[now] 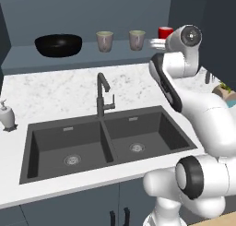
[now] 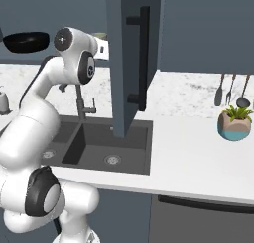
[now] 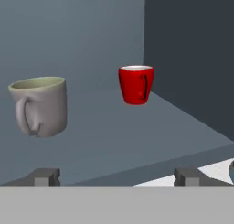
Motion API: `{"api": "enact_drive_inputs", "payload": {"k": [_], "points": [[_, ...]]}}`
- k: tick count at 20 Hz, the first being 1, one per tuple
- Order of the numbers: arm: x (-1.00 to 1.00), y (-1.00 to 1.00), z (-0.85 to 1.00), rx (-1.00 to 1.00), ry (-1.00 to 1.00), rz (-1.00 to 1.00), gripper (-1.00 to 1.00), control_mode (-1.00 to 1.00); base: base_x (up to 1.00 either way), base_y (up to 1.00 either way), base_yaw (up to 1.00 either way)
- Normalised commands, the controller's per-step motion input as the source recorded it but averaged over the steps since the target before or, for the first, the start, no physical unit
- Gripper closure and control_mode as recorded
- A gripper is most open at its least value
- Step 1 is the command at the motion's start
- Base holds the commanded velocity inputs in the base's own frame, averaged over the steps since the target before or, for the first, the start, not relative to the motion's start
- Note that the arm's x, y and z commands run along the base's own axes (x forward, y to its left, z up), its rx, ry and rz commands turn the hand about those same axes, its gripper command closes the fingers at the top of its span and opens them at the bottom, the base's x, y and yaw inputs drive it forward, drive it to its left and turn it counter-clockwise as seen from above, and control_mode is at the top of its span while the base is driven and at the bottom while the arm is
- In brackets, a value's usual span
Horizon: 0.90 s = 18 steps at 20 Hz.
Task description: Gather all objects into one cabinet and sort the glasses and bowls to opposite sides.
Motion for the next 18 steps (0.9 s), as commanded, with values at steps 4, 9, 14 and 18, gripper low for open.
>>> {"api": "enact_drive_inputs", "payload": {"k": [4,9,14,18], "points": [[-0.48,0.38,0.23,0.08,0.03,0.07,-1.00,-1.00,0.00,0.00,0.00],[-0.38,0.55,0.16,0.09,0.03,0.12,-1.00,-1.00,0.00,0.00,0.00],[-0.37,0.65,0.17,0.04,0.06,0.13,-1.00,-1.00,0.00,0.00,0.00],[-0.23,0.82,0.04,0.00,0.03,0.11,-1.00,-1.00,0.00,0.00,0.00]]}}
